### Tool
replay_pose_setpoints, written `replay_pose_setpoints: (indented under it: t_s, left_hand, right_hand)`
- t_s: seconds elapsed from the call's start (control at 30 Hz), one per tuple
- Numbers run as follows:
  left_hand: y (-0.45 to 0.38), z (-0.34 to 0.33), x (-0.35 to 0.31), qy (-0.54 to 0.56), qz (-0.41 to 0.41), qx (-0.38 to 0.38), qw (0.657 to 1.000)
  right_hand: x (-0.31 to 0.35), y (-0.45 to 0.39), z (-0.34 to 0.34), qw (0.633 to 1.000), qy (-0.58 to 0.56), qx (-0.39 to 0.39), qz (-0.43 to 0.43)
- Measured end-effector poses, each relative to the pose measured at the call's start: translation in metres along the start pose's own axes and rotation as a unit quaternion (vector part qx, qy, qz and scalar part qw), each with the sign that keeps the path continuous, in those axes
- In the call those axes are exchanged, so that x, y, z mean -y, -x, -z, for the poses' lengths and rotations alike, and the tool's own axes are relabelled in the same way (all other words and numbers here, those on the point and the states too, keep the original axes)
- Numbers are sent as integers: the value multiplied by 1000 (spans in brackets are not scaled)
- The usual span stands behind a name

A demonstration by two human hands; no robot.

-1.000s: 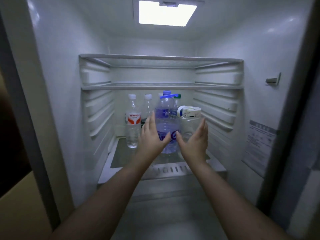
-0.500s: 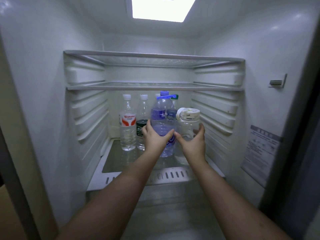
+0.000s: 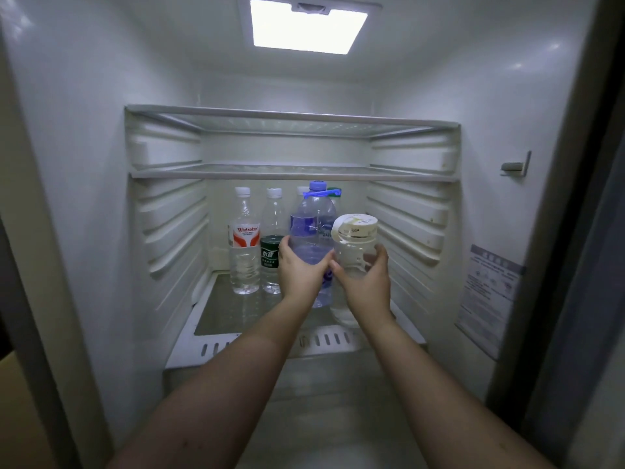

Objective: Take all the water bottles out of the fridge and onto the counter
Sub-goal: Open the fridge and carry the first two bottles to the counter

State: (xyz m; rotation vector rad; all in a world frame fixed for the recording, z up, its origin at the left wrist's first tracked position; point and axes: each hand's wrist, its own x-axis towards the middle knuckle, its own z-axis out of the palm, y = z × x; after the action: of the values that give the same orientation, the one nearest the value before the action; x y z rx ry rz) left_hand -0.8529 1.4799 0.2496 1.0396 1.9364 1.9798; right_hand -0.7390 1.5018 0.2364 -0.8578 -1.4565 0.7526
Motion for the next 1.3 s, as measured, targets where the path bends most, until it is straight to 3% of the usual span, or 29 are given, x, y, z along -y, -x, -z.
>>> replay_pose_setpoints:
  t_s: [0.8,1.17,1.3]
  left_hand:
    - [46,96,-1,75,-78,143,984]
    - [69,140,-7,178,-2,238,955]
    - [77,151,-5,203,-8,276,940]
  right_hand:
    - [43,39,28,998,19,53,-25]
    - [74,80,57,995,-5,89,-37]
    - [79,100,72,994,-10,100,-35]
